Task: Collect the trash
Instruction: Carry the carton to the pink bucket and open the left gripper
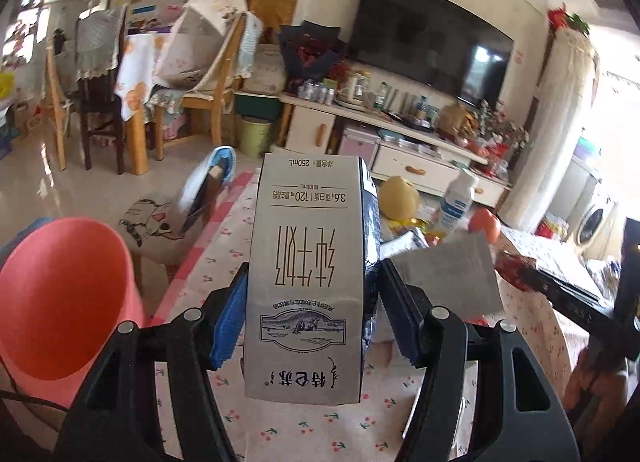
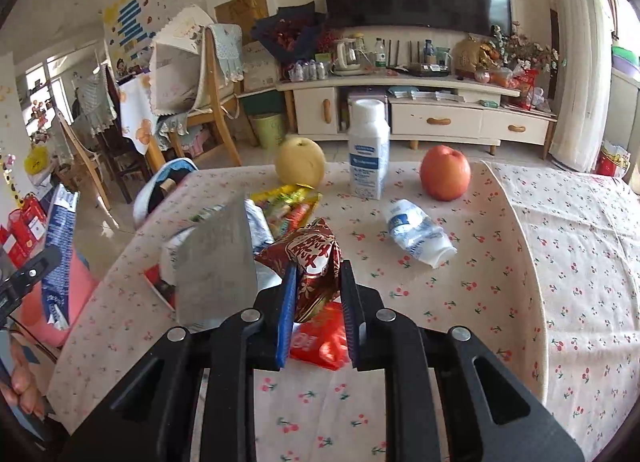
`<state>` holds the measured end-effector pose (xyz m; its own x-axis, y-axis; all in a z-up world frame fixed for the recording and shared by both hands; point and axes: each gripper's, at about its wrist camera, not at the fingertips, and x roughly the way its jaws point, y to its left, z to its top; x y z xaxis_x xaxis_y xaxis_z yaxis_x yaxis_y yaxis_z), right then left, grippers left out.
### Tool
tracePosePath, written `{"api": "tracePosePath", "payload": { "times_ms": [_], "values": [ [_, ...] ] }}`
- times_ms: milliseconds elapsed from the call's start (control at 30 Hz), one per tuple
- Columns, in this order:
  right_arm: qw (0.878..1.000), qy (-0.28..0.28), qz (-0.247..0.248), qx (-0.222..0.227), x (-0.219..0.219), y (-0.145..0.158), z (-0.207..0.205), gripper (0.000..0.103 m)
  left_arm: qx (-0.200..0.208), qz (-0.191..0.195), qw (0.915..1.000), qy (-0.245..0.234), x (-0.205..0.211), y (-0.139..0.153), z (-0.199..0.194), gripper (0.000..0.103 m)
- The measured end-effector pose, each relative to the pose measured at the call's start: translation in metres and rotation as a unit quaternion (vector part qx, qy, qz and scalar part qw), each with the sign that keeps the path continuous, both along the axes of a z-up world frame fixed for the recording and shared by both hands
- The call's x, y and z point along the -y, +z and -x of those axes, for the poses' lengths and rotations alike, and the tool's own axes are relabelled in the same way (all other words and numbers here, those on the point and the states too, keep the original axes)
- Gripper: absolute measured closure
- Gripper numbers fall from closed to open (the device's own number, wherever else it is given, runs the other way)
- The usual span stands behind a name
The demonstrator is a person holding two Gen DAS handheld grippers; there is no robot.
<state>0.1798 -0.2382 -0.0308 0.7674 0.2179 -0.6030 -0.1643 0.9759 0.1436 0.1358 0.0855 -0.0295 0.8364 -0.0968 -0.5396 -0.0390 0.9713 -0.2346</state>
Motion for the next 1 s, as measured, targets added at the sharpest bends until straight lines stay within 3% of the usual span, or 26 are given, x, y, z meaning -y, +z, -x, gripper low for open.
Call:
{"api": "tracePosePath", "payload": {
  "times_ms": [167,367,633,767,900,933,967,1000],
  "values": [
    [0.997,0.074,-0.019,0.019,-0.072,0.027,0.012,0.08,-0.005,0.018,0.9943,0.105,-0.054,0.004,0.001,0.039],
    [0.983,0.177,-0.04,0.005,-0.181,0.032,0.014,0.081,-0.026,0.013,0.9789,0.202,-0.11,-0.001,0.003,0.039],
    [0.958,0.285,-0.034,-0.018,-0.314,0.014,0.008,0.08,-0.056,0.047,0.9478,0.31,-0.183,-0.008,0.014,0.039],
    [0.949,0.314,-0.01,-0.03,-0.361,-0.001,0.003,0.079,-0.076,0.073,0.9352,0.338,-0.21,-0.018,0.017,0.039],
    [0.946,0.32,-0.015,-0.053,-0.371,-0.017,-0.003,0.07,-0.097,0.082,0.9267,0.354,-0.223,-0.029,0.014,0.037],
    [0.946,0.318,-0.022,-0.055,-0.369,-0.018,-0.004,0.063,-0.096,0.081,0.9264,0.355,-0.22,-0.03,0.015,0.033],
    [0.949,0.311,-0.026,-0.05,-0.361,-0.018,-0.003,0.048,-0.094,0.078,0.9257,0.358,-0.221,-0.03,0.015,0.022],
    [0.952,0.301,-0.025,-0.044,-0.354,-0.018,0.0,0.04,-0.09,0.07,0.9249,0.363,-0.219,-0.029,0.015,0.02]
  ]
}}
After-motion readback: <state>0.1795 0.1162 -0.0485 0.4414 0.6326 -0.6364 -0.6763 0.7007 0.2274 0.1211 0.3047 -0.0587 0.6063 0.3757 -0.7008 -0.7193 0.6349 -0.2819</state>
